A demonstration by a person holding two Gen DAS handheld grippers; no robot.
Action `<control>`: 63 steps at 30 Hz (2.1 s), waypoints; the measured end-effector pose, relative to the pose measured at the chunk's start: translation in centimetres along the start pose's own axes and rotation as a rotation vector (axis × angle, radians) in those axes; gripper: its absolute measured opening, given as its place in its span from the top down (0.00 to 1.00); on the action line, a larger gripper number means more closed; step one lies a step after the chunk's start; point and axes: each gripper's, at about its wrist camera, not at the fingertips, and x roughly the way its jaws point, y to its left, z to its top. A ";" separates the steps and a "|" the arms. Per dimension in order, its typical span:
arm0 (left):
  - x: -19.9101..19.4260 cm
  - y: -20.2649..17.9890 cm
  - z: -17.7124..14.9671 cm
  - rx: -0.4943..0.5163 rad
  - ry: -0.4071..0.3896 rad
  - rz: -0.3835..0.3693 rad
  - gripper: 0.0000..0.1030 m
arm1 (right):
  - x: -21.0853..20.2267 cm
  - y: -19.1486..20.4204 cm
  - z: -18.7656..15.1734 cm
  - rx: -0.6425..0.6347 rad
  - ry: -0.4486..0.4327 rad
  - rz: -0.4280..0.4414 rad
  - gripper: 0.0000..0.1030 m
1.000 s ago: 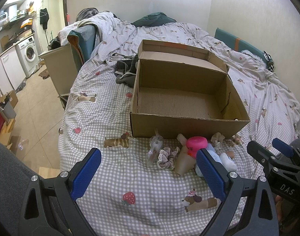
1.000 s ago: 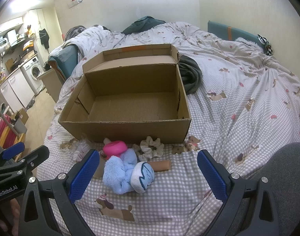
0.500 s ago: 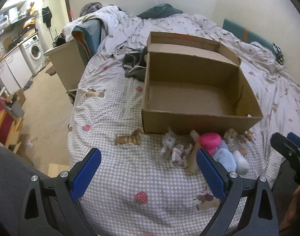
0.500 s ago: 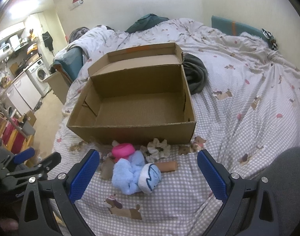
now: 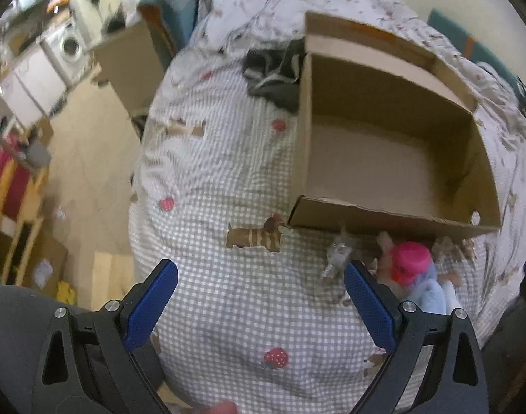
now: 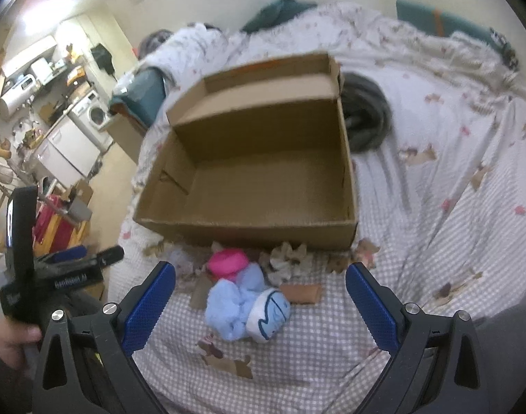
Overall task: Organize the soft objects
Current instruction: 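Grasp the clear plastic bag with the left gripper while the right grasps the blue plush, then carry the bag and blue plush into the box and open both grippers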
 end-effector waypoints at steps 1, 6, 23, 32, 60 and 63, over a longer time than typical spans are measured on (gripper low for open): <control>0.7 0.5 0.5 -0.039 0.038 -0.013 0.06 | 0.4 -0.1 0.0 0.004 0.012 0.006 0.00; 2.6 0.2 1.3 -0.088 0.113 -0.118 0.19 | 2.6 -0.6 -0.3 0.021 0.071 0.005 0.00; 9.9 -5.0 1.8 -0.050 0.315 -0.260 0.71 | 5.3 -3.6 -0.7 0.232 0.170 0.144 0.03; 7.7 -4.6 2.1 -0.069 0.273 -0.296 0.87 | 9.5 -2.9 -2.4 0.268 0.371 0.137 0.20; -1.9 -2.0 -1.5 -0.094 -0.079 -0.182 0.87 | -3.0 -0.9 -0.3 0.124 -0.059 0.175 0.74; -3.2 -2.7 -0.2 -0.066 -0.114 -0.192 0.87 | -3.8 -1.6 1.5 0.143 -0.098 0.187 0.74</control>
